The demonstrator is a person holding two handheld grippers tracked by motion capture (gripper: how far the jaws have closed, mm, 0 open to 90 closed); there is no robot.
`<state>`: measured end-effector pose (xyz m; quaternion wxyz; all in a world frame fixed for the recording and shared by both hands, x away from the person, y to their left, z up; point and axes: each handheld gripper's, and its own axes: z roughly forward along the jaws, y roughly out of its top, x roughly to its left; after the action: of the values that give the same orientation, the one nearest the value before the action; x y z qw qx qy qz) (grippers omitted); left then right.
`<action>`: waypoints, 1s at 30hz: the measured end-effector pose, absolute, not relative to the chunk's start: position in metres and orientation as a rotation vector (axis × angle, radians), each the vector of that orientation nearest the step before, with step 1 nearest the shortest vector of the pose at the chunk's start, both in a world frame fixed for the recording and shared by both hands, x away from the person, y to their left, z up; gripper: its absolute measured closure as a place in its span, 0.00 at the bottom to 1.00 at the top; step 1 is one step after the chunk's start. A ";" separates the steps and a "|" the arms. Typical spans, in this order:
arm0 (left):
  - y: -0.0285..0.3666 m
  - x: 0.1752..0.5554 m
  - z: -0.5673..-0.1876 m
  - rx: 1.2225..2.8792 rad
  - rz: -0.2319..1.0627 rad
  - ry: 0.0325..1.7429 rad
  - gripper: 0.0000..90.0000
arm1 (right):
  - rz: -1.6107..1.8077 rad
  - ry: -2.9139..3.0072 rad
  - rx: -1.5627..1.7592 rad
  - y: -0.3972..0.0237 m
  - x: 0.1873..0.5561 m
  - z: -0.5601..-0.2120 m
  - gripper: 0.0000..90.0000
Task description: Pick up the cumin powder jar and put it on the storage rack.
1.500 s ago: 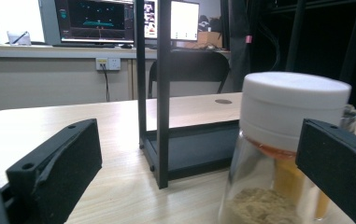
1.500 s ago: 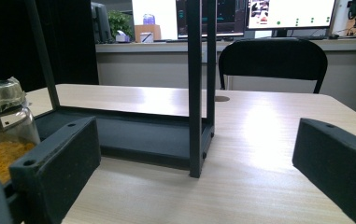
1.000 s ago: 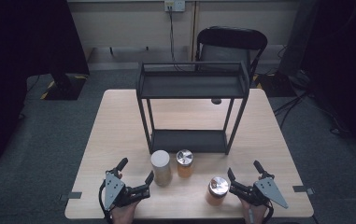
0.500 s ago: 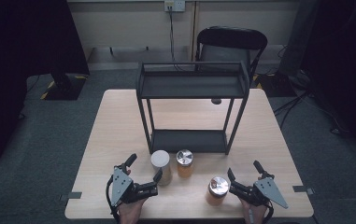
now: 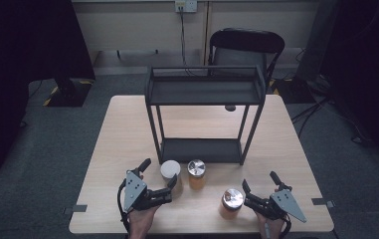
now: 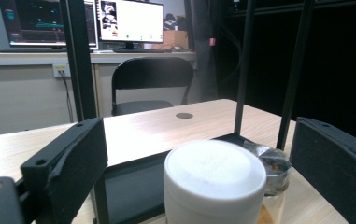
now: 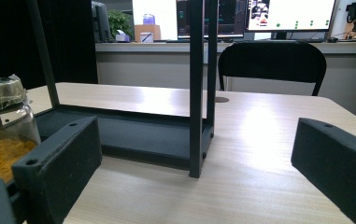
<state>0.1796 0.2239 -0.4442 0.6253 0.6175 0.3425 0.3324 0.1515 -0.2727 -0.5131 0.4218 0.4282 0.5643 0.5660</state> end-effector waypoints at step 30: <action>0.215 0.196 -0.451 1.526 0.687 0.781 0.18 | 1.420 1.412 1.070 -0.273 0.151 -0.513 0.02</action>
<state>0.1959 0.2148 -0.4509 0.6031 0.6591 0.3373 0.2967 0.1513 -0.2730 -0.5135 0.4219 0.4274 0.5639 0.5669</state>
